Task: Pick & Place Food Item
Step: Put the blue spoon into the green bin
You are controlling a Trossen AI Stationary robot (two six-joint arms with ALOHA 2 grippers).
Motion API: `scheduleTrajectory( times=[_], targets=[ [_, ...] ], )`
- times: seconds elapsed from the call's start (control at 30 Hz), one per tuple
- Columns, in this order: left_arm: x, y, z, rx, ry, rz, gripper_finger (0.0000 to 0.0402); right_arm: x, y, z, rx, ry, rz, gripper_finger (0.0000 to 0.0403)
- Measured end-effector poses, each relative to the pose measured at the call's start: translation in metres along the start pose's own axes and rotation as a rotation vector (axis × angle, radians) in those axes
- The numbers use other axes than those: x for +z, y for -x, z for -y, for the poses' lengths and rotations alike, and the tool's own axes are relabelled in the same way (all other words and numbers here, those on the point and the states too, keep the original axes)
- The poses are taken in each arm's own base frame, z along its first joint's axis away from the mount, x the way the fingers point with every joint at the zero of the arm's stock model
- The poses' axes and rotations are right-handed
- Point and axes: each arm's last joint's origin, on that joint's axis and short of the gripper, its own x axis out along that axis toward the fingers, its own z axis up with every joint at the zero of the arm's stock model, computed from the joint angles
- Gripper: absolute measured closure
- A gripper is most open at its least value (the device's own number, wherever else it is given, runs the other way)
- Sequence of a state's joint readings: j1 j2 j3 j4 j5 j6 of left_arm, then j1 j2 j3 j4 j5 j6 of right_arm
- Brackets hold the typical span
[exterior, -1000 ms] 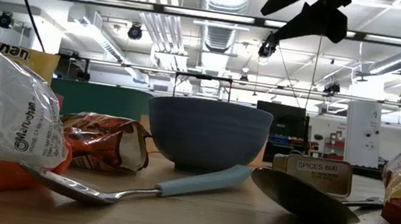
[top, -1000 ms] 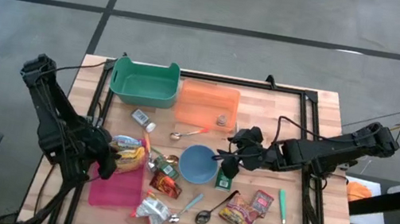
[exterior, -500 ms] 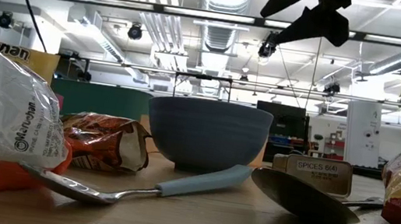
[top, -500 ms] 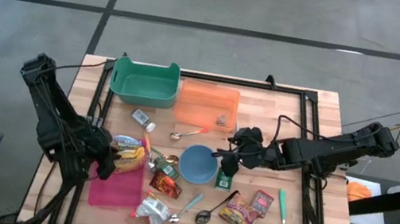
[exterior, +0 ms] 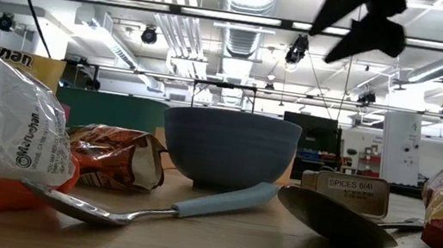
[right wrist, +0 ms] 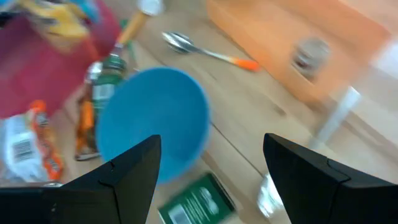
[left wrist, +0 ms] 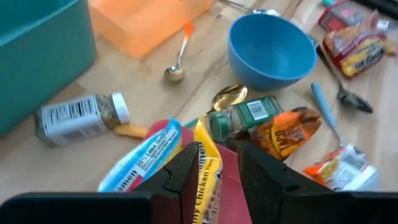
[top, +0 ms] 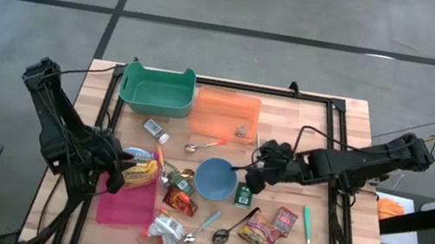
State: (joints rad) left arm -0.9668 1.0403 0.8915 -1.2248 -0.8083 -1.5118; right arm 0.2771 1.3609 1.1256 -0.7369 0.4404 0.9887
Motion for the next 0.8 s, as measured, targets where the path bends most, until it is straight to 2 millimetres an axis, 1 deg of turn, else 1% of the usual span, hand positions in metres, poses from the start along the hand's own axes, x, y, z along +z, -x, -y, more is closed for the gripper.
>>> scheduleTrajectory(
  times=[0.17,0.37,0.57,0.7,0.8],
  targets=[
    [-0.001,-0.002,0.002,-0.009,0.118,-0.003,0.0288,-0.001,0.014,0.008,-0.116,-0.102,-0.082,0.0122],
    [0.000,-0.003,0.002,-0.007,0.116,-0.010,0.0288,-0.011,0.021,0.013,-0.153,-0.168,-0.289,0.0122],
    [-0.001,-0.003,0.003,-0.020,0.116,-0.038,0.0288,-0.030,0.029,0.018,-0.273,-0.290,-0.374,0.0122],
    [-0.001,-0.003,0.003,-0.022,0.063,-0.041,0.0288,-0.046,0.039,0.020,-0.356,-0.328,-0.454,0.0122],
    [-0.001,-0.003,0.003,-0.024,0.035,-0.041,0.0288,-0.062,0.043,0.018,-0.382,-0.353,-0.481,0.0122]
  ],
)
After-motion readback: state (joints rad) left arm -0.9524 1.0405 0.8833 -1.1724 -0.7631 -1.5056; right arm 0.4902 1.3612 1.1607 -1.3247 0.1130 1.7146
